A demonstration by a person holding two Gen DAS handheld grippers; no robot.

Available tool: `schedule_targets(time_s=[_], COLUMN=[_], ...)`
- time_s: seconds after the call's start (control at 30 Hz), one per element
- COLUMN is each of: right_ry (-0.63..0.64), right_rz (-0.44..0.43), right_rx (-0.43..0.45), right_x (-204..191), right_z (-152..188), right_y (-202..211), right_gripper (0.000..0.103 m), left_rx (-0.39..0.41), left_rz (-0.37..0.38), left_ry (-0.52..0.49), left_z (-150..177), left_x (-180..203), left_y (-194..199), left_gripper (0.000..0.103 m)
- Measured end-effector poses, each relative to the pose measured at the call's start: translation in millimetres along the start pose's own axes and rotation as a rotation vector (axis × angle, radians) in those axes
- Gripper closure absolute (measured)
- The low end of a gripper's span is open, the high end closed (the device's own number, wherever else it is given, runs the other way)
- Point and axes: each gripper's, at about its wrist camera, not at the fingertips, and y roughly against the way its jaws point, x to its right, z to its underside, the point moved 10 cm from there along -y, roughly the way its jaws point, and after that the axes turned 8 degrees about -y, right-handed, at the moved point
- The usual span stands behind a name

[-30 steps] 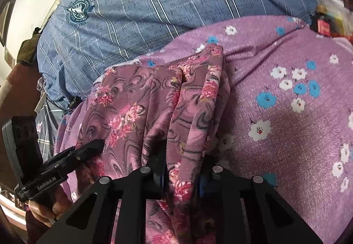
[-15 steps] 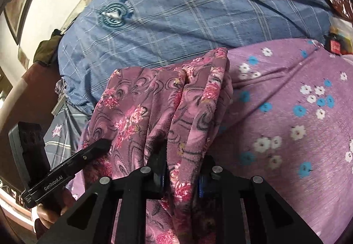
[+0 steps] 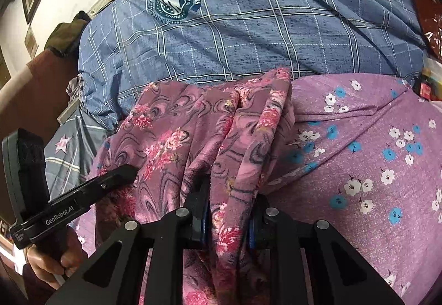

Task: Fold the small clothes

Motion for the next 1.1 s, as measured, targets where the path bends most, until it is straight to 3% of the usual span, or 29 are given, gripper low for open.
schedule_targets(time_s=[1.1], right_ry=[0.011], right_rz=[0.061], right_rx=[-0.014], right_x=[13], right_z=[8], right_y=[-8], right_gripper=[0.083], left_rx=[-0.051], left_rz=[-0.018], left_ry=[0.018], left_z=[7], left_x=[4], left_y=[-22], left_gripper=[0.08])
